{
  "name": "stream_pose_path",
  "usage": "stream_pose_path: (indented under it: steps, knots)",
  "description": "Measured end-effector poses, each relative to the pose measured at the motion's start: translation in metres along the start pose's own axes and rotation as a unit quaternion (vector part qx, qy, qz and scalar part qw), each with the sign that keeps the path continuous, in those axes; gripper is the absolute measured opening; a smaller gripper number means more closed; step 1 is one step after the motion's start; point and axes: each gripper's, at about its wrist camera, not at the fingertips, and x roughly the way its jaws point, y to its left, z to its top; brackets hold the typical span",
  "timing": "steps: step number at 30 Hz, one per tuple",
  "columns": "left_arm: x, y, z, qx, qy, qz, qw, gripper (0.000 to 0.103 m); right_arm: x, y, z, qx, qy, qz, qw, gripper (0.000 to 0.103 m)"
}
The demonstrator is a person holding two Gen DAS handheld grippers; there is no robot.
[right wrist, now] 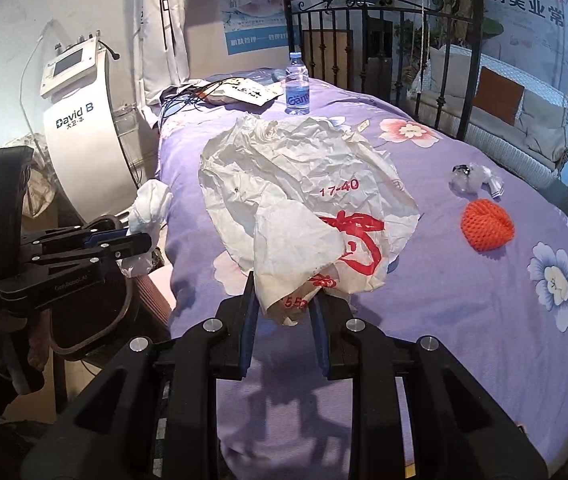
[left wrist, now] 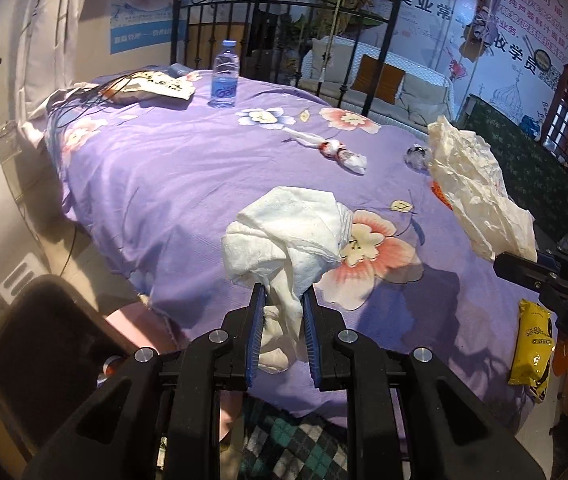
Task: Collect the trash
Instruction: 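Carry the white tissue to the bin and open the left tool, then lower the red-printed plastic bag into the bin and open the right tool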
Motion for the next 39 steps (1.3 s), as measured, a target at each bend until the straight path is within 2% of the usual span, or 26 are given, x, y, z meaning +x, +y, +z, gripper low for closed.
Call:
stream_pose_path:
  steps: [11, 17, 25, 29, 31, 33, 35, 36, 39]
  knots:
    - [-0.036, 0.073, -0.041, -0.075, 0.008, 0.069, 0.9947, 0.019, 0.015, 0.066, -0.015, -0.009, -0.013, 0.065, 0.998, 0.025]
    - [-0.04, 0.105, -0.056, -0.111, 0.023, 0.1, 0.9884, 0.019, 0.016, 0.09, -0.022, -0.025, -0.012, 0.077, 0.997, 0.025]
    - [-0.016, 0.137, -0.076, -0.164, 0.081, 0.121, 0.9756, 0.019, 0.015, 0.09, -0.029, -0.017, -0.009, 0.083, 0.996, 0.025]
    - [0.003, 0.152, -0.087, -0.2, 0.129, 0.114, 0.9646, 0.019, 0.016, 0.091, -0.032, -0.016, -0.006, 0.084, 0.996, 0.025]
    - [0.009, 0.158, -0.092, -0.216, 0.148, 0.112, 0.9587, 0.025, 0.016, 0.093, -0.033, -0.016, -0.005, 0.085, 0.996, 0.025]
    - [0.011, 0.16, -0.095, -0.22, 0.154, 0.115, 0.9565, 0.048, 0.018, 0.095, -0.034, -0.017, -0.002, 0.087, 0.996, 0.025]
    - [0.01, 0.158, -0.094, -0.206, 0.151, 0.132, 0.9578, 0.065, 0.021, 0.096, -0.036, -0.018, 0.002, 0.09, 0.996, 0.025]
    - [0.008, 0.156, -0.095, -0.201, 0.149, 0.138, 0.9582, 0.071, 0.022, 0.097, -0.037, -0.018, 0.004, 0.092, 0.996, 0.025]
    - [0.006, 0.154, -0.093, -0.199, 0.144, 0.135, 0.96, 0.078, 0.027, 0.099, -0.04, -0.019, 0.01, 0.096, 0.995, 0.025]
